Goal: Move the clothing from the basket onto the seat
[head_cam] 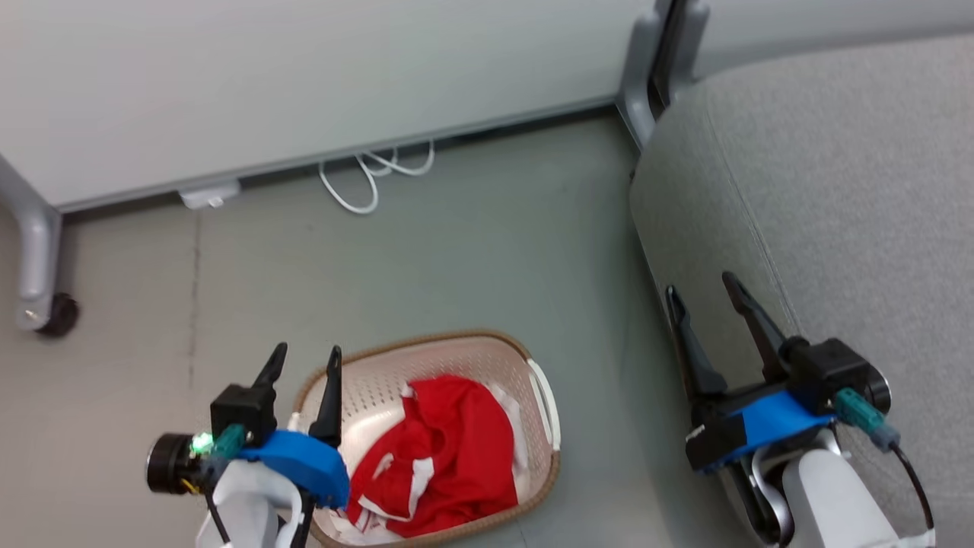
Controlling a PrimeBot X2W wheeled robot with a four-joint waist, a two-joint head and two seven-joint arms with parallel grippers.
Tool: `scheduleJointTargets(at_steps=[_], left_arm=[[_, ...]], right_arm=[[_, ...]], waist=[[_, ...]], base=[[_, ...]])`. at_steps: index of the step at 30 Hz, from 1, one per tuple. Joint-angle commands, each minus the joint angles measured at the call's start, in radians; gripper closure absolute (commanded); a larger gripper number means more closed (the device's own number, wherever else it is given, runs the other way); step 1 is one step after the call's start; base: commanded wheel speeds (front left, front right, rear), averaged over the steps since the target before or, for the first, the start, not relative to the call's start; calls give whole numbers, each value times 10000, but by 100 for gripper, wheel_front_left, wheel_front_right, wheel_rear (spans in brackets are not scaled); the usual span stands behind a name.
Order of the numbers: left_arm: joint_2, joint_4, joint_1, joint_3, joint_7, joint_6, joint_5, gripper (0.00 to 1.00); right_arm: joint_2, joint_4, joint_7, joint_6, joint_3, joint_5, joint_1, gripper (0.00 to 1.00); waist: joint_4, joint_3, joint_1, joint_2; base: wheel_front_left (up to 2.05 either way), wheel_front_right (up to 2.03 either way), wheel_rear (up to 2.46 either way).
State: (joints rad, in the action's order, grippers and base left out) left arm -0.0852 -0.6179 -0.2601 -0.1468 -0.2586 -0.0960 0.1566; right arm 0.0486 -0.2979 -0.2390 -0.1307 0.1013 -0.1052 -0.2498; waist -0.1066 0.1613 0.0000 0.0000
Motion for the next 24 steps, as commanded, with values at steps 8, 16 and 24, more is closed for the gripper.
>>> scheduleJointTargets(at_steps=[8,16,24], left_arm=[[-776,-1407,-1806,-1164,385,-305,-496,0],[-1269,-2519,-3006,-2037,728,-344,-166,0],[-1541,-3368,-3651,-2963,1528,-349,782,0]], right_arm=[[24,165,-206,-1,228,-481,-1118,0],[20,358,-271,-1,487,-945,-1730,0],[16,878,-274,-1,927,-1520,-1923,0]], waist=[[-1504,2688,0,0],[-2150,4269,0,0],[-2521,5400,0,0]], base=[[0,0,0],[0,0,0],[0,0,0]])
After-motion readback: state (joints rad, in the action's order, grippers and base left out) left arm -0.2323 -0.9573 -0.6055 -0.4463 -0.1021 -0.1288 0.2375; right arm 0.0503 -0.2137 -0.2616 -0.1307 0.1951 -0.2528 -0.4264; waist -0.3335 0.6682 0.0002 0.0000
